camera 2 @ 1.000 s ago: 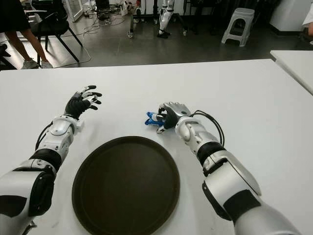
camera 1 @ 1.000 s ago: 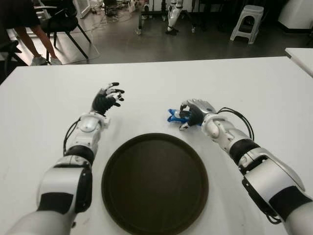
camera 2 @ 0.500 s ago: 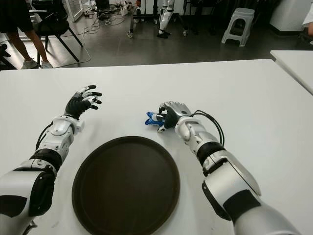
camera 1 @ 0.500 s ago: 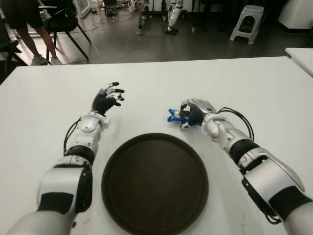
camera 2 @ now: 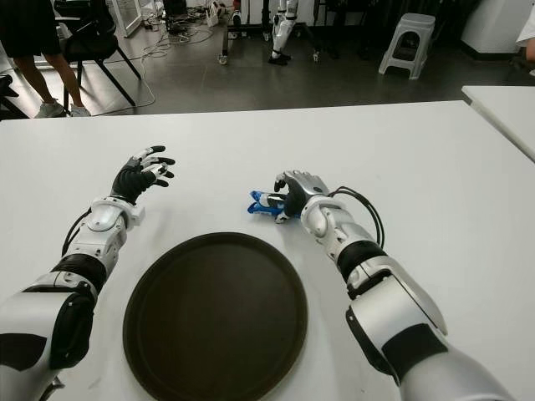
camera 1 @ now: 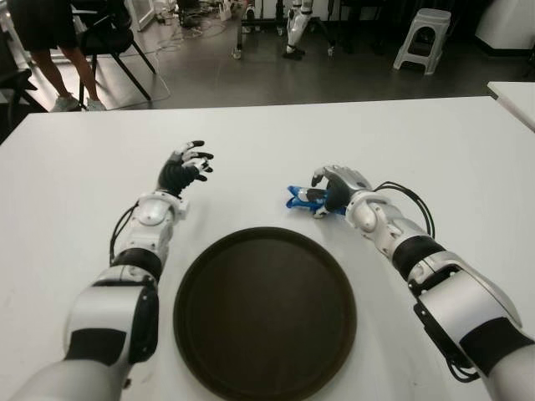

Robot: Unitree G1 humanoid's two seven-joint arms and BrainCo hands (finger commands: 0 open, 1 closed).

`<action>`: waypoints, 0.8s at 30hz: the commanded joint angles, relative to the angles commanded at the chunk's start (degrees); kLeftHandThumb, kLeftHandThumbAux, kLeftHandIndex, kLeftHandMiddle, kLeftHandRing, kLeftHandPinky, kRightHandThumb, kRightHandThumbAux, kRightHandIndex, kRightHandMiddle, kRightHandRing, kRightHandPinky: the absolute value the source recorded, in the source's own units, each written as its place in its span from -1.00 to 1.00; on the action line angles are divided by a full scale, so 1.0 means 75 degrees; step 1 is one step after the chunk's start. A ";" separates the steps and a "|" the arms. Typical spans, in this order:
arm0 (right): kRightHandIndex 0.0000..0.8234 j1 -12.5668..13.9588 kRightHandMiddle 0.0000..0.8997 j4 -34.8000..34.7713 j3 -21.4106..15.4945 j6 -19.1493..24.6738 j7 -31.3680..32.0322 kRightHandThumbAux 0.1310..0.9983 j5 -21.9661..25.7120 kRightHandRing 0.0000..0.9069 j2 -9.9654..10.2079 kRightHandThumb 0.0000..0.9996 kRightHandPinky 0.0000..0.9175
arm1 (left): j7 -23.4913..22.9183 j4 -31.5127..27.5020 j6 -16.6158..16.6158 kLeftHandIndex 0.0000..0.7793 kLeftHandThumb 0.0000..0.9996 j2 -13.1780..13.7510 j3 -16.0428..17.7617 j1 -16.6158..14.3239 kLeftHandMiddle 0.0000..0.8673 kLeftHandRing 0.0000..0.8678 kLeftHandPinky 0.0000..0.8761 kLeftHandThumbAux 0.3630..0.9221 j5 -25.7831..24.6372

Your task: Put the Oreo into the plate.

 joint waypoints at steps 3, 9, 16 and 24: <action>0.22 -0.0003 0.47 0.0005 0.0066 0.0037 -0.0051 0.80 -0.0087 0.50 -0.0031 -0.90 0.50 | 0.0002 0.0003 0.0009 -0.50 -0.55 -0.0001 0.0006 0.0000 -0.21 -0.02 0.07 0.16 -0.0006; 0.25 0.0072 0.44 -0.0002 0.0244 0.0022 -0.0381 0.80 -0.0311 0.47 -0.0093 -0.88 0.47 | 0.0053 0.0010 0.0025 -0.50 -0.50 0.0002 -0.0009 -0.0004 -0.22 -0.05 0.06 0.13 0.0021; 0.36 0.0191 0.55 -0.0010 0.0395 -0.0394 -0.1081 0.76 -0.0550 0.54 -0.0171 -0.81 0.51 | 0.0091 0.0019 -0.0009 -0.48 -0.51 0.0005 -0.0048 0.0000 -0.21 -0.05 0.06 0.08 0.0066; 0.29 0.0247 0.38 0.0046 0.0462 -0.0771 -0.1569 0.75 -0.0603 0.37 -0.0213 -0.79 0.33 | 0.0073 0.0018 -0.0014 -0.49 -0.50 -0.0010 -0.0029 0.0002 -0.22 -0.06 0.06 0.08 0.0024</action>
